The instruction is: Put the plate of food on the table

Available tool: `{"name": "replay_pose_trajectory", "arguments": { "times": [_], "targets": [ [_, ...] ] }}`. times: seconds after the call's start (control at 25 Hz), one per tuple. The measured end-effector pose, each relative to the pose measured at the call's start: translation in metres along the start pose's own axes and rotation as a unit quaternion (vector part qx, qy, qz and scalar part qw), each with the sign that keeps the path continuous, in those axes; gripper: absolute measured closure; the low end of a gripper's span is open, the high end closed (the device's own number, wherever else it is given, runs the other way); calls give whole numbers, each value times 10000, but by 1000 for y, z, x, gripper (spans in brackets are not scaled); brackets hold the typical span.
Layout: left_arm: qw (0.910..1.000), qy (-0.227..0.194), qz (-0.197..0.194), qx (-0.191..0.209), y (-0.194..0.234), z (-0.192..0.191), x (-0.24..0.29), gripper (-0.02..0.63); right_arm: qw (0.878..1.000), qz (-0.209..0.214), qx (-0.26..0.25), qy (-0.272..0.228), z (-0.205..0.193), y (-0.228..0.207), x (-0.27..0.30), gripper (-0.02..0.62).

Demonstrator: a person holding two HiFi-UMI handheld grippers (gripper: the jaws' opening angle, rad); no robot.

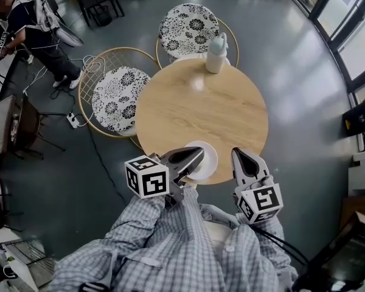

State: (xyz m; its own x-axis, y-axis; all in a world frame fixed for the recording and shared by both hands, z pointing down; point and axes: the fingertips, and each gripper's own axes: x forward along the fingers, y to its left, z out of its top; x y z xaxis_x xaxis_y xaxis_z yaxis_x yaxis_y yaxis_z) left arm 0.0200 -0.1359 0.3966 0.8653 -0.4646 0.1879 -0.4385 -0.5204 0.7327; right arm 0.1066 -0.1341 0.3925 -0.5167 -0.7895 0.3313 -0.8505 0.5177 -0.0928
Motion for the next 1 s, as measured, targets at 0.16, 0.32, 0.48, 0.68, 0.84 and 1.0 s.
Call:
{"name": "replay_pose_trajectory", "arguments": {
  "times": [0.16, 0.32, 0.48, 0.68, 0.84, 1.0],
  "targets": [
    [10000, 1, -2, -50, -1, -3, -1, 600, 9999, 103, -114, 55, 1, 5, 2, 588],
    [10000, 33, -35, -21, -3, -3, -2, 598, 9996, 175, -196, 117, 2, 8, 5, 588],
    [10000, 42, -17, 76, -3, -5, -1, 600, 9995, 189, -226, 128, 0, 10, 5, 587],
    [9999, 95, -50, 86, -5, -10, 1, 600, 9996, 184, -187, 144, -4, 9, 4, 588],
    [9999, 123, -87, 76, -5, -10, 2, 600, 9998, 171, -56, 125, -4, 7, 5, 588],
    [9998, 126, -45, 126, -4, -10, 2, 600, 9998, 166, -35, 133, -6, 6, 4, 588]
  ]
}}
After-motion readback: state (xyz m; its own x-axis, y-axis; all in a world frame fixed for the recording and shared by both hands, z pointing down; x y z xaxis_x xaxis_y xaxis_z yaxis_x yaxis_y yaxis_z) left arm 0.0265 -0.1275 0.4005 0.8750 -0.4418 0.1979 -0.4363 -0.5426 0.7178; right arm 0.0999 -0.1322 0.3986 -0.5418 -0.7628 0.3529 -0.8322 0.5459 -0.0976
